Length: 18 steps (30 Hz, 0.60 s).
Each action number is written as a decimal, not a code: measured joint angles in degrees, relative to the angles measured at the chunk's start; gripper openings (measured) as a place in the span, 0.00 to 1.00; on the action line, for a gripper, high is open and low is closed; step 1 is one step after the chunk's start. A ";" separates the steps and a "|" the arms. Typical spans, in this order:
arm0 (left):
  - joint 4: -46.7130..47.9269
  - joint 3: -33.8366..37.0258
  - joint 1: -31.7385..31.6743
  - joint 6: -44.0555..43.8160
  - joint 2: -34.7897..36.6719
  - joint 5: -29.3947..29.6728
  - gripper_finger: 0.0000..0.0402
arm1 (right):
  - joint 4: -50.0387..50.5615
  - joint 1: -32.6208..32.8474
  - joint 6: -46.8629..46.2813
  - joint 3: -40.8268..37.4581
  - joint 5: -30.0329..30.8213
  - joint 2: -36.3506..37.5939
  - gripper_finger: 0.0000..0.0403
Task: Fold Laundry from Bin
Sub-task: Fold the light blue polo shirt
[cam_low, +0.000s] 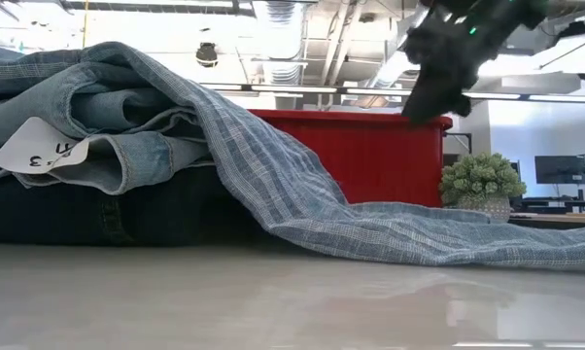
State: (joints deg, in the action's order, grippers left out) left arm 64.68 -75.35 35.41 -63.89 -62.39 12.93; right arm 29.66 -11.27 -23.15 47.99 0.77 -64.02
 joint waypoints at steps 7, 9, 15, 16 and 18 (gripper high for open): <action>2.63 3.78 -14.89 -2.07 3.09 13.28 0.46 | -4.14 -7.71 8.59 0.02 -0.85 -6.68 0.47; 2.32 5.58 -20.90 -0.26 2.35 13.42 0.46 | -5.33 -8.73 9.45 0.02 -0.88 -9.07 0.48; 1.62 11.52 -36.00 7.22 2.69 11.33 0.46 | -6.63 -11.62 7.48 0.04 -0.61 -17.11 0.48; 1.71 12.79 -38.10 9.17 3.13 10.73 0.46 | -7.35 -12.07 7.00 0.04 -0.26 -18.45 0.48; 1.17 15.36 -42.06 11.96 4.62 10.04 0.46 | -8.82 -12.75 6.50 0.04 1.36 -20.98 0.48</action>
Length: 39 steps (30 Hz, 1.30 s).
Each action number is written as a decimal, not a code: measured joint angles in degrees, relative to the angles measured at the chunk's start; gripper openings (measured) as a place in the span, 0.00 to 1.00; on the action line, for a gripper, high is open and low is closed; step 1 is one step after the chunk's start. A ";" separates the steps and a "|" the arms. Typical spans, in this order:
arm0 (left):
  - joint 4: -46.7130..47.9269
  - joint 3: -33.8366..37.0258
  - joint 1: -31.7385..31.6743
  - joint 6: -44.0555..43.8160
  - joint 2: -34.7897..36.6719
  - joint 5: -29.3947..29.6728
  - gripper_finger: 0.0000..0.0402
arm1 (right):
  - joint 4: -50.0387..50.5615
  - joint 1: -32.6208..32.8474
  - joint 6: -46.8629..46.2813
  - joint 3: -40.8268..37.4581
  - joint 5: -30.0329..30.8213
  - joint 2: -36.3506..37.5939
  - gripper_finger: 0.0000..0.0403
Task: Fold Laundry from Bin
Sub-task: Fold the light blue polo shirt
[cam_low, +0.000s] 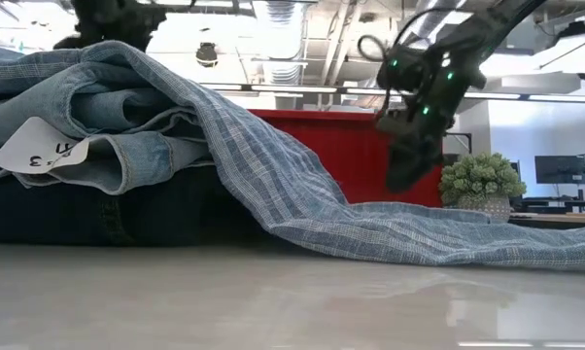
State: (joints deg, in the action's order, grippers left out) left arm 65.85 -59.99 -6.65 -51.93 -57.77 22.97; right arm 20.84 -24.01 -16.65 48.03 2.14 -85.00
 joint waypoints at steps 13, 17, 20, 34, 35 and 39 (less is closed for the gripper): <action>-6.74 19.98 -21.29 8.02 12.56 -7.53 0.46 | -3.91 0.66 -6.02 0.00 5.76 -7.32 0.48; -9.96 25.16 -25.16 9.77 13.17 -7.53 0.46 | -3.56 0.46 -7.32 0.00 7.12 -6.84 0.48; -13.76 28.72 -26.99 9.14 13.04 -7.52 0.46 | -3.72 -0.23 -7.30 0.00 7.06 -6.33 0.48; -29.83 39.22 -31.98 9.19 6.87 -12.11 0.46 | -1.81 -3.49 -3.19 0.00 6.90 -8.45 0.48; -30.46 39.52 -31.98 9.17 6.09 -11.91 0.45 | -2.34 -3.97 -1.96 -0.01 6.90 -9.24 0.48; -30.92 39.58 -31.98 10.17 2.37 -10.26 0.38 | -5.67 -5.45 0.70 0.12 6.98 -12.15 0.42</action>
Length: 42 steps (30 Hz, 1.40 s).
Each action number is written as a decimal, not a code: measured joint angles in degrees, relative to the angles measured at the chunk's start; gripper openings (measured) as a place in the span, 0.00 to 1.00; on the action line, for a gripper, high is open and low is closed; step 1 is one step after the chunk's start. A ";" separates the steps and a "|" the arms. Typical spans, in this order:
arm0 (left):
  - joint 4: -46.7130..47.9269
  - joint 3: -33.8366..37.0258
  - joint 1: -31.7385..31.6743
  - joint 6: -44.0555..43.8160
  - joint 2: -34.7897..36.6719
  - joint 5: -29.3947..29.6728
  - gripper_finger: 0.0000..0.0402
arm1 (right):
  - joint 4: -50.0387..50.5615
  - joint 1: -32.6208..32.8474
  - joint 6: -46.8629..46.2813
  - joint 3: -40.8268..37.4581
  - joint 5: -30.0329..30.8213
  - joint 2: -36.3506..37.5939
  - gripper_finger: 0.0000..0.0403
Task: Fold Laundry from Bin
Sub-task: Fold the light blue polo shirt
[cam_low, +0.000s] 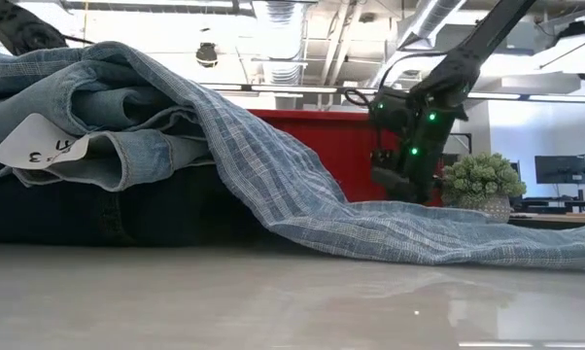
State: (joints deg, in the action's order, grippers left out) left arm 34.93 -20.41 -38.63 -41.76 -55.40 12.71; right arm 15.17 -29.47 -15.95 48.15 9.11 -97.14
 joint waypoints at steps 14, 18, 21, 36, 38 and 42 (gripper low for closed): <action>0.03 -7.67 0.20 7.93 0.74 -0.36 0.00 | 8.67 0.97 6.51 -0.23 -1.76 11.20 0.08; 1.01 -13.75 0.17 13.46 5.09 0.65 0.00 | 10.88 0.97 8.41 -0.23 0.79 17.91 0.05; 3.23 -18.98 0.18 15.93 7.21 3.76 0.00 | 11.32 0.65 10.39 -0.20 1.47 22.48 0.04; 25.51 -39.08 0.31 29.84 8.71 0.02 0.00 | 19.22 1.86 11.33 -0.19 1.47 33.48 0.05; 29.84 -40.31 0.33 30.38 8.71 0.19 0.00 | 20.10 2.15 11.28 -0.19 1.49 34.13 0.05; 36.26 -41.32 0.35 29.89 8.71 -2.60 0.00 | 21.93 3.13 9.91 -0.12 0.86 34.90 0.05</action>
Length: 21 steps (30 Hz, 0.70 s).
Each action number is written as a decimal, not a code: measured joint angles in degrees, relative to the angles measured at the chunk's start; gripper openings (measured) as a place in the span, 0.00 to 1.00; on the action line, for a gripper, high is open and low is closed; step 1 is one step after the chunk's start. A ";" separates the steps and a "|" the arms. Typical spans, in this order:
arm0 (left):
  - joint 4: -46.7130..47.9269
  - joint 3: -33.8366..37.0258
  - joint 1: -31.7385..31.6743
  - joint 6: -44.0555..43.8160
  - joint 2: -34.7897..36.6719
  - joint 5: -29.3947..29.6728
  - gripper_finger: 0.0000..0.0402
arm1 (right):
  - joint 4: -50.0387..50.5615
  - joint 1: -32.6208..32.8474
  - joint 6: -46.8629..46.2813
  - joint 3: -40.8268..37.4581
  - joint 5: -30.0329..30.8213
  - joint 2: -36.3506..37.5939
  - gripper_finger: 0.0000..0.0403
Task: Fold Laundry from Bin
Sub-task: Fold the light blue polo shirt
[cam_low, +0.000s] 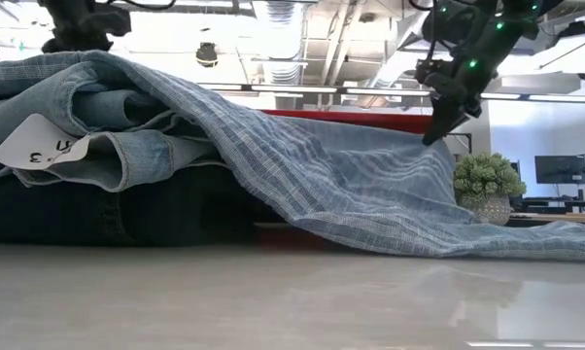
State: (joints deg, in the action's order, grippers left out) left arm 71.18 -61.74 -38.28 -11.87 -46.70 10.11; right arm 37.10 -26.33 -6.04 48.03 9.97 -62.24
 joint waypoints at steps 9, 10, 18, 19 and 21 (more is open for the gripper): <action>5.25 -5.58 2.36 -1.10 -0.02 -3.94 0.00 | 2.19 6.79 -2.97 0.00 -1.09 2.42 0.05; 5.78 -6.55 2.36 -1.13 -0.01 -3.25 0.00 | 2.35 7.19 -3.85 0.00 -1.08 2.43 0.05; 7.95 -11.20 2.36 -0.24 -0.16 0.13 0.00 | 1.34 8.26 -3.75 0.00 1.88 1.67 0.05; 7.97 -11.65 2.36 0.41 -0.30 1.01 0.00 | 0.25 7.76 -2.92 0.01 2.74 1.67 0.05; 7.91 -12.93 2.34 1.96 -0.75 3.01 0.00 | -1.37 6.32 -1.42 0.00 3.27 1.56 0.05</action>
State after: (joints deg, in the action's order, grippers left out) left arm 79.10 -74.66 -35.94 -9.91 -47.44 13.12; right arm 35.73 -20.01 -7.45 48.03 13.24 -60.69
